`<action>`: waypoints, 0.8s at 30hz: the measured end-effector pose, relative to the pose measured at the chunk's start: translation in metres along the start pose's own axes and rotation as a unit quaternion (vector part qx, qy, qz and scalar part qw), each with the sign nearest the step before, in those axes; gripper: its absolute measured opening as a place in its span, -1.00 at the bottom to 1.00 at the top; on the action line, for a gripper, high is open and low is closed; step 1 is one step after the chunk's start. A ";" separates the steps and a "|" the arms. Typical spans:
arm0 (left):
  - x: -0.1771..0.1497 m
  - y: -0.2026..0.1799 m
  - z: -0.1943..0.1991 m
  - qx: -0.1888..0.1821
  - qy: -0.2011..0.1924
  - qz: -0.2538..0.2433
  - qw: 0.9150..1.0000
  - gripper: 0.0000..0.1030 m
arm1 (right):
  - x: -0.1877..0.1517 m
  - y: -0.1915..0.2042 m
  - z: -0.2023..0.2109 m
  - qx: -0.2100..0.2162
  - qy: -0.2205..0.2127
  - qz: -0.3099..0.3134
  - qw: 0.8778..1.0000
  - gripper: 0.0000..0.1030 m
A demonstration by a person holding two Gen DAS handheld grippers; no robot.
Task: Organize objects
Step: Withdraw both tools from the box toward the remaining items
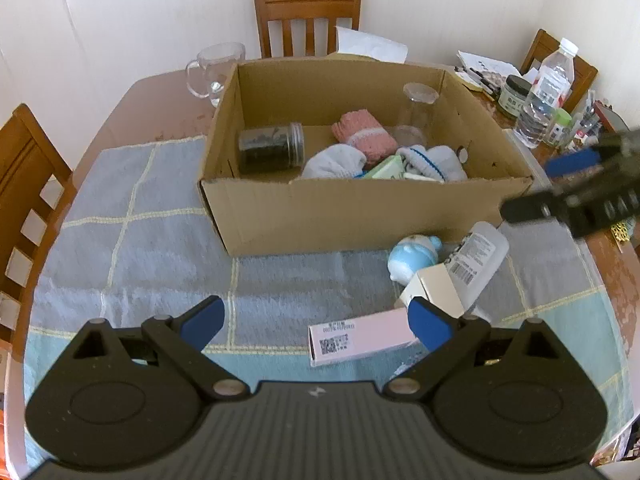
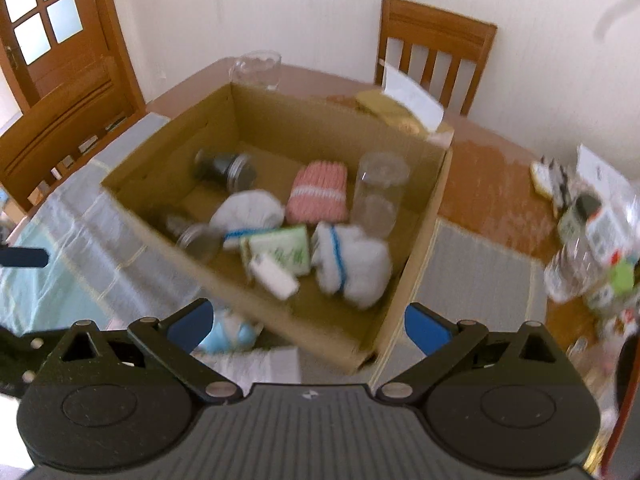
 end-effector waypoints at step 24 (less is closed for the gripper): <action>-0.024 0.005 -0.015 0.001 0.027 -0.004 1.000 0.90 | -0.118 0.063 -0.037 -0.030 0.120 0.025 0.992 1.00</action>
Point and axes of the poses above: each gripper's, at about its wrist camera, not at the fingertips, and z roughly against the way its jaws point, y to its left, x to its top, the point moved 2 cm from there along -z, roughly the way its jaws point, and after that the axes turned 12 degrees about -x, right-handed, at the moved point
